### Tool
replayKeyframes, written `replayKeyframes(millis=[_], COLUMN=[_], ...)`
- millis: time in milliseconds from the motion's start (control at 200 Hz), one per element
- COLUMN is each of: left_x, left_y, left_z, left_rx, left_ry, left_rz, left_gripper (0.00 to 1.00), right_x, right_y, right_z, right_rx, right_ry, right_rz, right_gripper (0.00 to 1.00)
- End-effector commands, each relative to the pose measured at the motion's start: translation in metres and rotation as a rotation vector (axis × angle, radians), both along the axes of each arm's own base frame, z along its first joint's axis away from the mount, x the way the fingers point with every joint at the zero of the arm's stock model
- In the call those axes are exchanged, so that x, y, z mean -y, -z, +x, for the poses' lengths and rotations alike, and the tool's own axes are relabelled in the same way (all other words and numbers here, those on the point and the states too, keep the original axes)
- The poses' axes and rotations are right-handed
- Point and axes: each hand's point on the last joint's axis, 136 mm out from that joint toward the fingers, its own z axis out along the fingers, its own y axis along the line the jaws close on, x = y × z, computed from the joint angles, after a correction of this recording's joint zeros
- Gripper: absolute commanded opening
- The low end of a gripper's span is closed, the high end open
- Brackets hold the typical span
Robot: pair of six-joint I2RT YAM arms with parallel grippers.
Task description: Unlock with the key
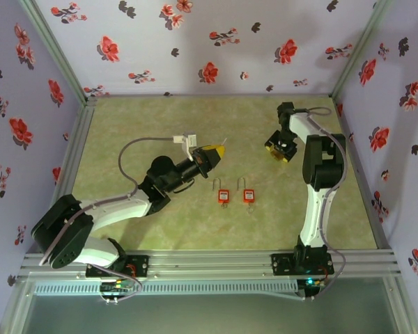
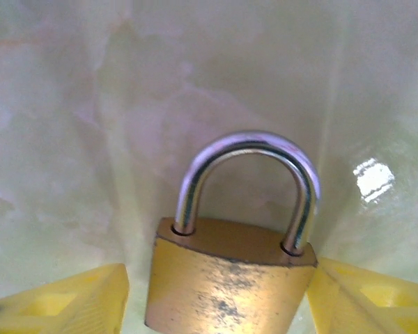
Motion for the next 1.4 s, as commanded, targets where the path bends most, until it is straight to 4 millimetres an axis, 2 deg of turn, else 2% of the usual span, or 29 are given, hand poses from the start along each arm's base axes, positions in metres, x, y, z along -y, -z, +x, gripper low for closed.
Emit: replayKeyframes(millis=[0,250,395,510,580,645,685,940,1030,1115,1235,1395], left_x=[-0.001,0.000,0.001,0.002,0.003,0.005,0.006,0.012,0.013,0.011,0.010,0.012], left_y=[-0.009,-0.005,-0.001,0.002,0.004,0.004,0.006,0.011,0.014,0.016,0.016,0.015], left_z=[-0.001,0.000,0.001,0.001,0.002,0.001,0.001,-0.002,-0.002,-0.001,-0.002,-0.005], left_rx=[0.017,0.001,-0.012,-0.021,-0.024,-0.024,-0.026,-0.026,-0.025,-0.028,-0.031,-0.021], left_ry=[-0.010,-0.006,-0.005,-0.003,-0.002,0.001,0.002,0.004,0.002,-0.009,-0.009,-0.003], left_rz=[-0.040,-0.041,-0.038,-0.037,-0.033,-0.031,-0.027,-0.012,-0.010,-0.026,-0.047,-0.035], left_gripper=[0.00,0.00,0.00,0.00,0.00,0.00,0.00,0.00,0.00,0.00,0.00,0.00], right_x=[0.009,0.013,0.010,0.009,0.008,0.007,0.006,-0.008,-0.010,-0.006,0.000,-0.004], right_y=[0.013,0.025,0.031,0.034,0.034,0.032,0.030,0.000,-0.013,-0.017,-0.019,-0.032], right_z=[-0.003,-0.012,-0.020,-0.025,-0.026,-0.026,-0.026,-0.028,-0.031,-0.038,-0.043,-0.030], right_rx=[-0.046,-0.091,-0.108,-0.114,-0.119,-0.117,-0.111,-0.051,-0.034,-0.064,-0.071,-0.025], right_ry=[0.027,0.015,0.001,-0.012,-0.018,-0.021,-0.024,-0.052,-0.069,-0.093,-0.097,-0.089], right_rz=[-0.035,-0.058,-0.042,-0.038,-0.036,-0.030,-0.020,0.065,0.076,0.055,0.033,0.062], right_gripper=[0.63,0.53,0.60,0.59,0.52,0.36,0.30,0.22,0.23,0.26,0.36,0.52])
